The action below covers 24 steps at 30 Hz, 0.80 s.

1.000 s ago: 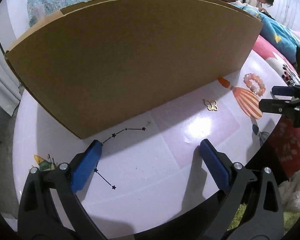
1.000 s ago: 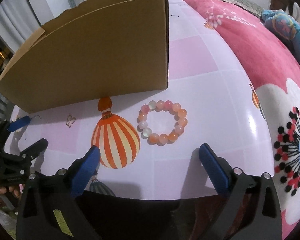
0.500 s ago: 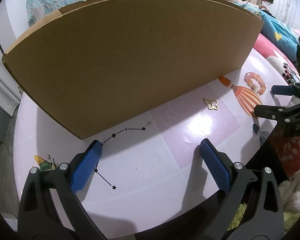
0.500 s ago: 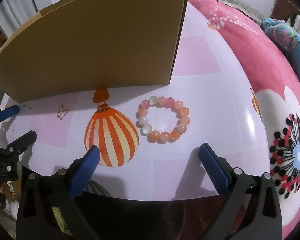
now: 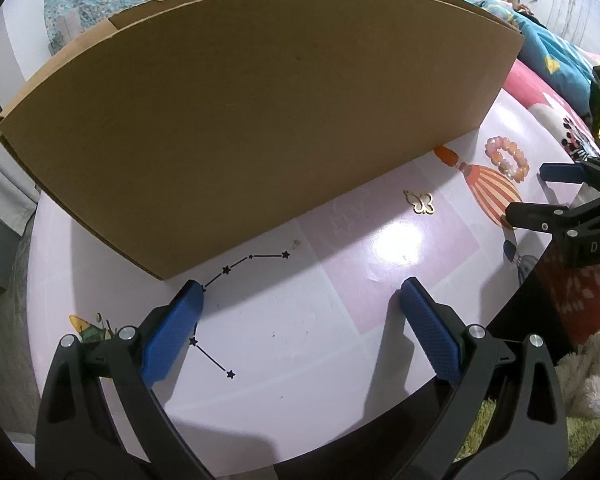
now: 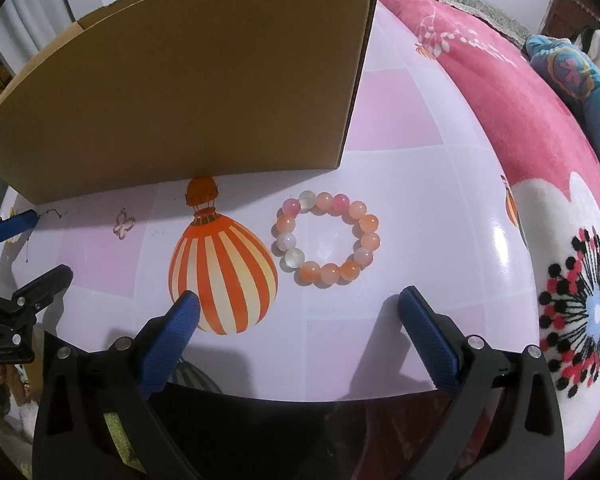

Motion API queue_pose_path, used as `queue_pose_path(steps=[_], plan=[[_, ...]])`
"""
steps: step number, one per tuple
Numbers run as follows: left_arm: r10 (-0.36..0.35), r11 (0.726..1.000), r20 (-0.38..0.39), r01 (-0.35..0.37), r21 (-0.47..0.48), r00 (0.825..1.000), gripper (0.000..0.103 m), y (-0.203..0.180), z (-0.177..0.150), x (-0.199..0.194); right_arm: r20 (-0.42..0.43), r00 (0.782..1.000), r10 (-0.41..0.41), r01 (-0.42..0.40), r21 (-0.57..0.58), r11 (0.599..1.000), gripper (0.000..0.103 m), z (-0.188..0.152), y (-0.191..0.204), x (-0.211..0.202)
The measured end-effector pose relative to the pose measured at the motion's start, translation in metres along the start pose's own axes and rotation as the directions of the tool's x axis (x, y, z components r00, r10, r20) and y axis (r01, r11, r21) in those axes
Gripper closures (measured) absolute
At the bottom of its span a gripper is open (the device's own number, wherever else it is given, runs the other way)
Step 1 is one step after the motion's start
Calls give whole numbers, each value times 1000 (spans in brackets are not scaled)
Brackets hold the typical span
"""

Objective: Organize jewelry
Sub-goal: 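Move both tools to the bedspread beside the box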

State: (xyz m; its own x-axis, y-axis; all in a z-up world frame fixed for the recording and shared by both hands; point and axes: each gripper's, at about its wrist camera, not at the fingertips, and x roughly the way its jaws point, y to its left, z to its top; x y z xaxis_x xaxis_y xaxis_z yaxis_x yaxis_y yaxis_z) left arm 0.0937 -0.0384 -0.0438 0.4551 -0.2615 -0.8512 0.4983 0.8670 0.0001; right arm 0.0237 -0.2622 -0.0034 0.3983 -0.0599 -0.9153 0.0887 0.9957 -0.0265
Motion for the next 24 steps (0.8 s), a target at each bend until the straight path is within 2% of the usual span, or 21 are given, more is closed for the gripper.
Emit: queue_pose_path(steps=[12,24], plan=[[0,1000,2,0,-1,1000,7,-2,1,1,-8,1000,3,-3,3,1000,6,3,-2,2],[-1,1000,9,1,10,1000,7,2,1,-3,22,1000,4,-4,6,1000,6,-2,1,-1]])
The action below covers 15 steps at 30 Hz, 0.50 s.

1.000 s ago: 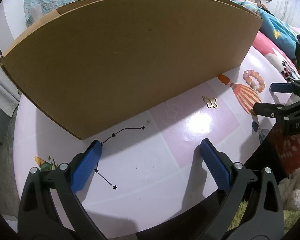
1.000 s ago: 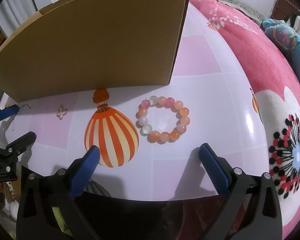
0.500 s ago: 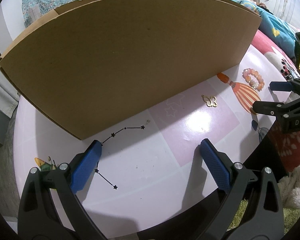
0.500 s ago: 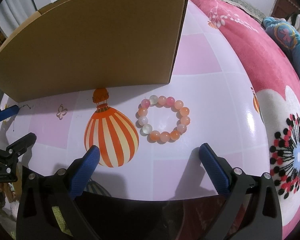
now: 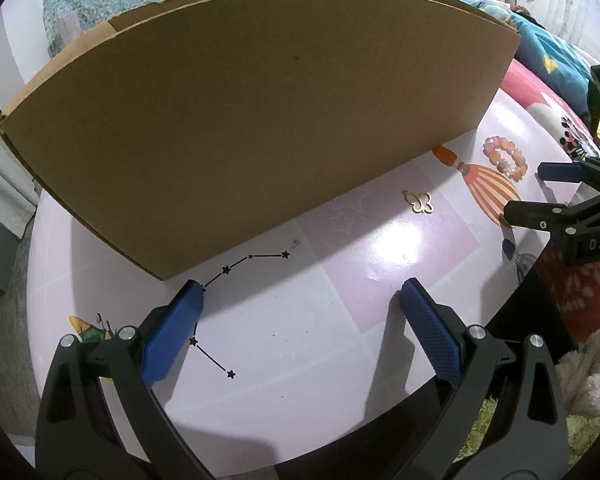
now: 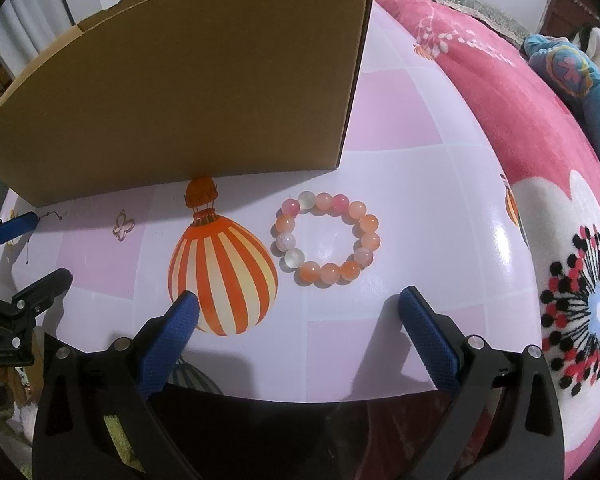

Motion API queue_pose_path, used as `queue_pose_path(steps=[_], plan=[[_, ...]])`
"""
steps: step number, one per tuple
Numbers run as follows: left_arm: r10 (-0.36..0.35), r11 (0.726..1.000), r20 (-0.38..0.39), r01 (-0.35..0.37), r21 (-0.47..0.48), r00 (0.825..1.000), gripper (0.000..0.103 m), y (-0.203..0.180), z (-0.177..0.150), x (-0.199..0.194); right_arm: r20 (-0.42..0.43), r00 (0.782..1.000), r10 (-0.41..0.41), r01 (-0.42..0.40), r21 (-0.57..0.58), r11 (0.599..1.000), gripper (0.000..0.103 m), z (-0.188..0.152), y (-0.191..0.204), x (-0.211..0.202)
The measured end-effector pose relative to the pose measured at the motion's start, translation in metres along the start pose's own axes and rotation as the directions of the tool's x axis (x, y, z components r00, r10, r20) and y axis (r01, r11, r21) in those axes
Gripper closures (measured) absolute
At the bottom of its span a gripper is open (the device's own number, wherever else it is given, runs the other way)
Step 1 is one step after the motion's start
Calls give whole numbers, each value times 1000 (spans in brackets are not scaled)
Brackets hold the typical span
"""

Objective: Organize jewelry
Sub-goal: 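Move both tools to the bedspread beside the box, then close the left gripper on the gold butterfly charm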

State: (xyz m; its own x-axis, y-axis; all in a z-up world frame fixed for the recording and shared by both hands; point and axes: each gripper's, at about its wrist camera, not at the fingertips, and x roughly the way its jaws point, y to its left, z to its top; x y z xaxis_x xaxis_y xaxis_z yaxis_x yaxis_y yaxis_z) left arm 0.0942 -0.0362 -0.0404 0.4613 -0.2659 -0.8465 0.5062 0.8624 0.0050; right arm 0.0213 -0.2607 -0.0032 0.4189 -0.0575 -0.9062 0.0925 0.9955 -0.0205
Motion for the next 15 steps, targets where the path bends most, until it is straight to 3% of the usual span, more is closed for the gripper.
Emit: queue_pose_path(steps=[7,9,13,15], plan=[[-79,995,152,68,74,985,11,-19,3,-27,35,999,7,-7,-17,1000,6,-10,0,-3],[-101,990,181,81,116,978,21,-29,7,-30,45,999,12,-10,-29,1000,6,-14,1,-4],[-119,983,170,93,156,978,44,-40,19,-18,60,998,29,-26,-47,999,6,-18,1,-9],[-146,980,171,120,157,974,50,-43,20,-15,68,997,46,-43,-52,998,6,-20,-1,-12]])
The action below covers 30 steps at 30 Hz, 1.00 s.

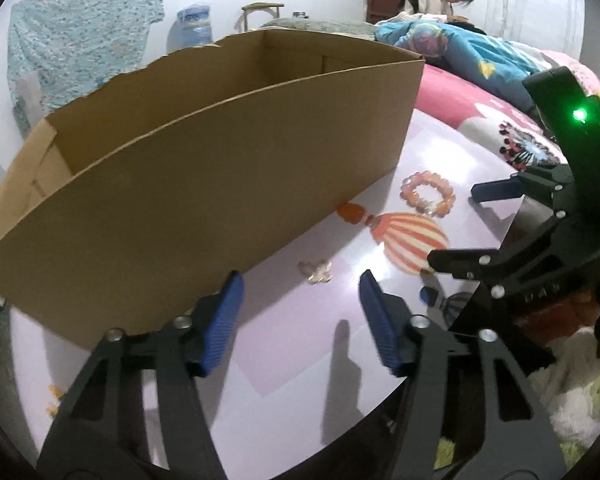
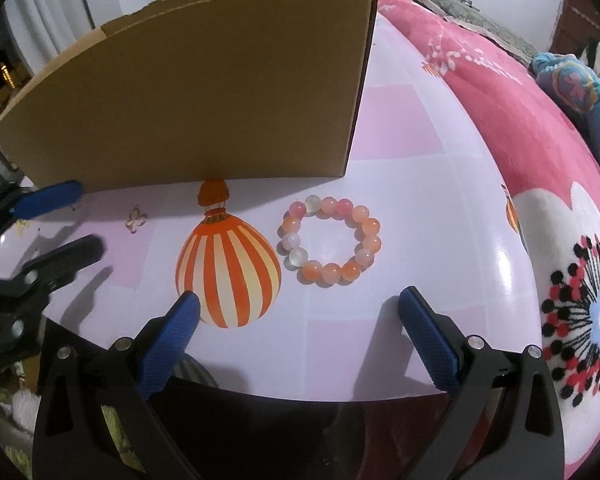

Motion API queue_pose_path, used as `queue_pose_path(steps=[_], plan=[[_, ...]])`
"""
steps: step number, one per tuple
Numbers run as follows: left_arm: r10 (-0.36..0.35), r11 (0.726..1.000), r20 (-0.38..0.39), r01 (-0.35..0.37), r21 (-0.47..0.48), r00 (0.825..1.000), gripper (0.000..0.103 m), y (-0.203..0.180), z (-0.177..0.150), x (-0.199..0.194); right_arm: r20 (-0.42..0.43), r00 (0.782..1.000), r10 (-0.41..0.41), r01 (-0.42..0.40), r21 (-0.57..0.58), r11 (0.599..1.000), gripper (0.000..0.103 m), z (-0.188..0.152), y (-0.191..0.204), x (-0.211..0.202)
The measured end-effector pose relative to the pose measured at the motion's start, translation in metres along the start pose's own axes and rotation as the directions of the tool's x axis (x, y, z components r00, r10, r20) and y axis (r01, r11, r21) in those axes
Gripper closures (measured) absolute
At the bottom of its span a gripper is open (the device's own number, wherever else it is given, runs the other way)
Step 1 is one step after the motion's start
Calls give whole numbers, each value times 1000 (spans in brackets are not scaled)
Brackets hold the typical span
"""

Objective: Organize jewelry
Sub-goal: 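Close the left gripper on the gold butterfly charm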

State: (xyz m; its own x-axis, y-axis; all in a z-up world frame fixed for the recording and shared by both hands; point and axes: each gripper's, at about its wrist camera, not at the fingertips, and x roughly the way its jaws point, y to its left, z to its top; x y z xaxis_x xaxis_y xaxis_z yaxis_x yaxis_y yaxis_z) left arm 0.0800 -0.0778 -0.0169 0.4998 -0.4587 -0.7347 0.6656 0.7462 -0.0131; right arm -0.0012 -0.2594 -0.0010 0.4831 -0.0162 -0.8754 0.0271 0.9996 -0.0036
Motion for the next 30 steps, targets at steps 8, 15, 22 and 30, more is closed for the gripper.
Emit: queue_pose_path(steps=[8,15,22,30], plan=[[-30,999,-39,31,24,999,72,-13,-2,23,14,997,79,-80,14,997,6,1,-8,-4],[-22,999,-56,24,38,998,77,-11,-2,31,26,993,115,-116,34,993,6,3,-12,-4],[9,999,-49,-6,47,999,87,-10,-2,29,35,991,128,-130,51,990,6,3,-13,-6],[27,997,-43,-23,77,999,93,-17,-2,28,42,990,134,-136,60,989,6,5,-16,-4]])
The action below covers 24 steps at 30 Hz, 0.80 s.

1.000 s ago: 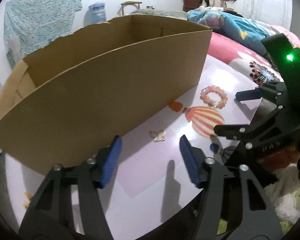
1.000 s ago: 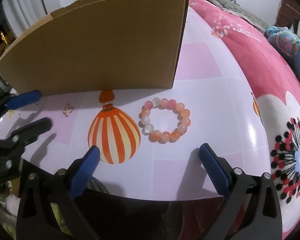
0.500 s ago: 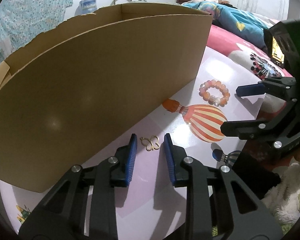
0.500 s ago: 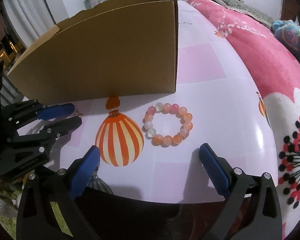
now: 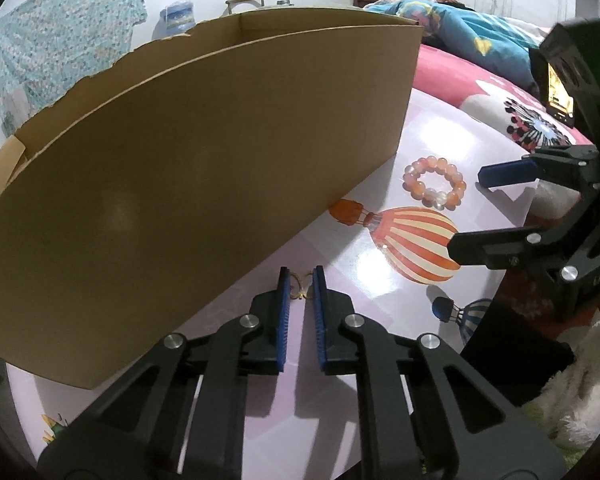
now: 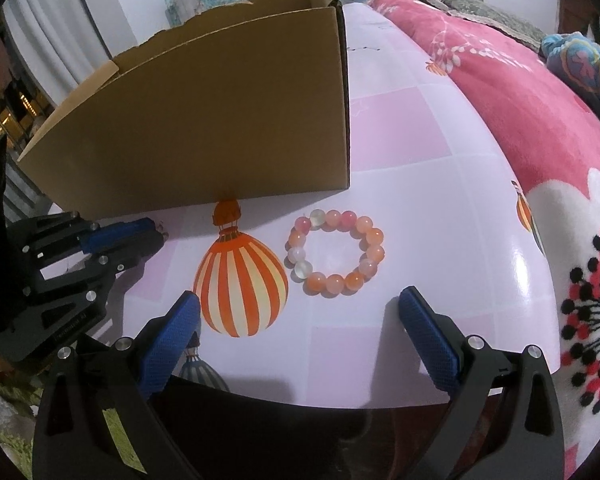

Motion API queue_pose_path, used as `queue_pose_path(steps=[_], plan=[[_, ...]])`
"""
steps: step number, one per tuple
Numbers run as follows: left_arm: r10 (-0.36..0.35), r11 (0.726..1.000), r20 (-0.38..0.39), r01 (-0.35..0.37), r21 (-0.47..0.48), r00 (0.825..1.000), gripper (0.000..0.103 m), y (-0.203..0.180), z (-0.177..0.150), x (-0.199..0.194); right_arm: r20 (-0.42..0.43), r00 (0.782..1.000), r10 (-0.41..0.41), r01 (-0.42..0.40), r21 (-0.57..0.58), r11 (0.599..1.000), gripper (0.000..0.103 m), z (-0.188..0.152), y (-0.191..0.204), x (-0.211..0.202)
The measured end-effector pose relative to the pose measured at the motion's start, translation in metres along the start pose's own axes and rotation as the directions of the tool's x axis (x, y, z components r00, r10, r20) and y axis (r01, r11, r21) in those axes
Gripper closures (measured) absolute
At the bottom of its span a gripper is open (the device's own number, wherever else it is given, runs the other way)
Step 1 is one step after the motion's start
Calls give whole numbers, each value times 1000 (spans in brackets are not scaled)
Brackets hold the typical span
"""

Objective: Organize jewelry
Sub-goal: 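Close the left gripper on the gold butterfly charm, then lower the right gripper onto the pink-orange bead bracelet while the left gripper holds the charm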

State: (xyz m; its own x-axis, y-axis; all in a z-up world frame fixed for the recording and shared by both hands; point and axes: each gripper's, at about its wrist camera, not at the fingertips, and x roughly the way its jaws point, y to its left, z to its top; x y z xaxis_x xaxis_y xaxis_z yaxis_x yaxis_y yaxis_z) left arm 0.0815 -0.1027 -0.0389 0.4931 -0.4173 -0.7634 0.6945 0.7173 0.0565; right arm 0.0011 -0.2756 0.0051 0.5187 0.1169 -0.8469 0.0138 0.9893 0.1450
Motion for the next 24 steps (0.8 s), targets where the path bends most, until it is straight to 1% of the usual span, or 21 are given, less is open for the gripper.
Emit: queue_pose_path(steps=[9,13,15,18,20,21,23,24], plan=[[1,1000,11,0,-13,1000,93,1,-2,-3,11,1000,17,-17,11,1000,6,-2,-2,-3],[6,1000,12,-5,-21,1000,93,4,-4,-7,18,999,49,-50,45,998,6,-1,-5,-8],[10,1000,14,-10,-30,1000,93,6,-5,-11,39,997,60,-62,63,996,6,-1,-9,-13],[21,999,13,-21,-49,1000,93,9,-8,-16,99,993,63,-70,65,995,6,1,-14,-25],[26,998,13,-25,-62,1000,93,11,-10,-18,119,991,66,-74,63,995,7,3,-16,-28],[31,997,11,-30,-72,999,93,13,-11,-18,121,991,63,-71,60,996,8,5,-17,-29],[36,995,7,-35,-89,999,93,16,-13,-19,117,992,50,-57,52,997,16,9,-17,-26],[38,995,4,-37,-97,999,93,17,-14,-20,113,993,41,-47,50,998,19,10,-18,-24]])
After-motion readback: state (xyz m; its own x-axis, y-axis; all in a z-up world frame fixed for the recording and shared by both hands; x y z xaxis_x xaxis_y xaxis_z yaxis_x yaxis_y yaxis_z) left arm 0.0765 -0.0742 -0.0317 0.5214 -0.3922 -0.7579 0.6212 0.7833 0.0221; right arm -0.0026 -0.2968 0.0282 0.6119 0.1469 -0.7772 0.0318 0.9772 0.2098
